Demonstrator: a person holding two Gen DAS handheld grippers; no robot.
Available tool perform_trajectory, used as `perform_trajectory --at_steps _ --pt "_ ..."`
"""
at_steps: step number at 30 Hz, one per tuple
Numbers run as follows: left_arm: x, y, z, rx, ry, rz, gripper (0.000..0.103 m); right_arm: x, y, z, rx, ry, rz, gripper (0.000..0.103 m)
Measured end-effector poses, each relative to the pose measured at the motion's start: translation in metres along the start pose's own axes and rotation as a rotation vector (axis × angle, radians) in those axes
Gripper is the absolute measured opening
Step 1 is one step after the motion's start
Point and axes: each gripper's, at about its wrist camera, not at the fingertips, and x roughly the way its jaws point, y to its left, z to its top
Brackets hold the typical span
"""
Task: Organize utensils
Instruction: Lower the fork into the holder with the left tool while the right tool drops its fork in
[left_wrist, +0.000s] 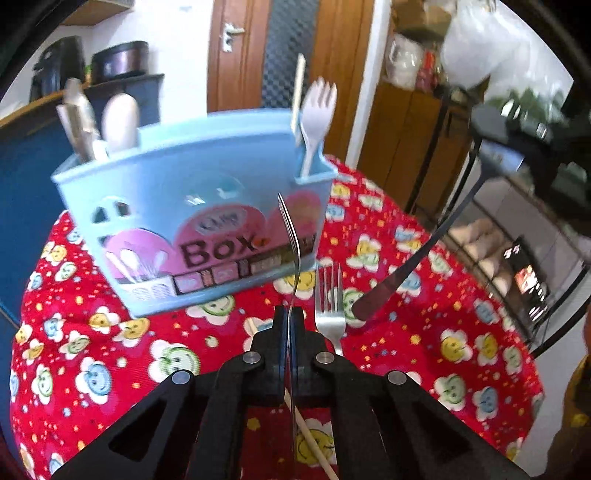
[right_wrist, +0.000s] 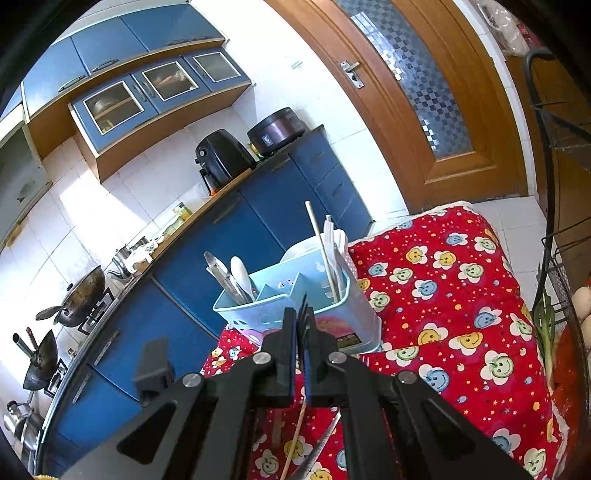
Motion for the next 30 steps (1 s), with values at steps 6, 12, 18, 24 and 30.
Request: perform_trajectory --at_steps 6,12,18,24,30 --pt "-0.029 0.014 0.002 -0.083 -0.070 -0.030 0.001 -0.003 0.013 0.000 -0.020 -0.007 -0.001 0.004" --pt "-0.063 0.025 0.011 -0.106 -0.176 -0.026 0.001 -0.005 0.024 0.003 -0.041 -0.018 -0.003 0.004" --pt "-0.093 0.039 0.037 -0.121 -0.289 0.001 0.001 -0.004 0.031 0.008 -0.059 -0.018 -0.020 0.004" --pt "-0.106 0.055 0.069 -0.130 -0.392 0.012 0.001 -0.002 0.036 0.017 -0.077 -0.021 -0.042 0.004" --pt "-0.104 0.077 0.102 -0.163 -0.485 0.030 0.001 0.004 0.038 0.028 -0.085 -0.016 -0.062 0.004"
